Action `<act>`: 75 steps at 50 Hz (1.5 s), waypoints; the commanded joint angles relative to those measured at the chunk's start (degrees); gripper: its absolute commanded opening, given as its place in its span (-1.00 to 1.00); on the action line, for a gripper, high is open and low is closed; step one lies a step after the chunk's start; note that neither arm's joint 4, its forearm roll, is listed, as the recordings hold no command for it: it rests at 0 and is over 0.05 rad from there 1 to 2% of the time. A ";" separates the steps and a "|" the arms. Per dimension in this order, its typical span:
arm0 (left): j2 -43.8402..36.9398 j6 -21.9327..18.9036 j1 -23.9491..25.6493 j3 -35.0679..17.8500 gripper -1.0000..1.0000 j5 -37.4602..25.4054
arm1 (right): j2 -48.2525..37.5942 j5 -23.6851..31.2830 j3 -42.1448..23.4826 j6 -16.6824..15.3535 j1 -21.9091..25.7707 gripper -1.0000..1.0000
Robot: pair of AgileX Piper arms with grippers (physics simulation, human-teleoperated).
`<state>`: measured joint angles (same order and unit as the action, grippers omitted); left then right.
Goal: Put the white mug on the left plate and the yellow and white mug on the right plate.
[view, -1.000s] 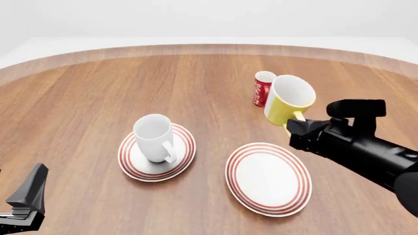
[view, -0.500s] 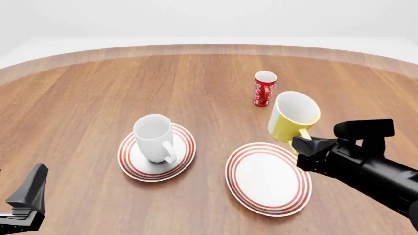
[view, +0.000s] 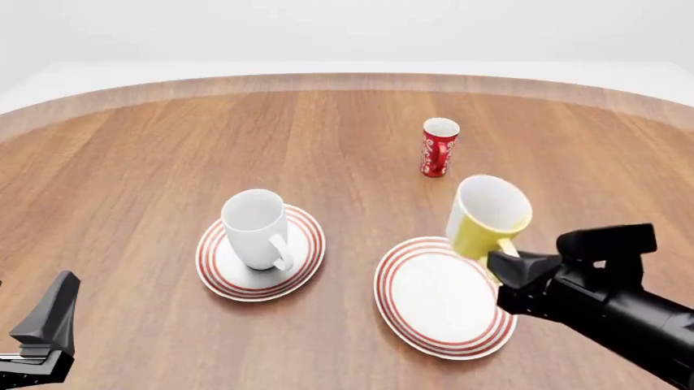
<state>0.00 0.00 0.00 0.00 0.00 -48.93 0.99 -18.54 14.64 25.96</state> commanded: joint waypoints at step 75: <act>0.00 0.00 0.00 0.00 1.00 0.00 | -14.86 -14.49 5.14 1.25 2.56 -1.00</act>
<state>0.00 0.00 0.00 0.00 0.00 -62.33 -12.07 -13.54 15.67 28.83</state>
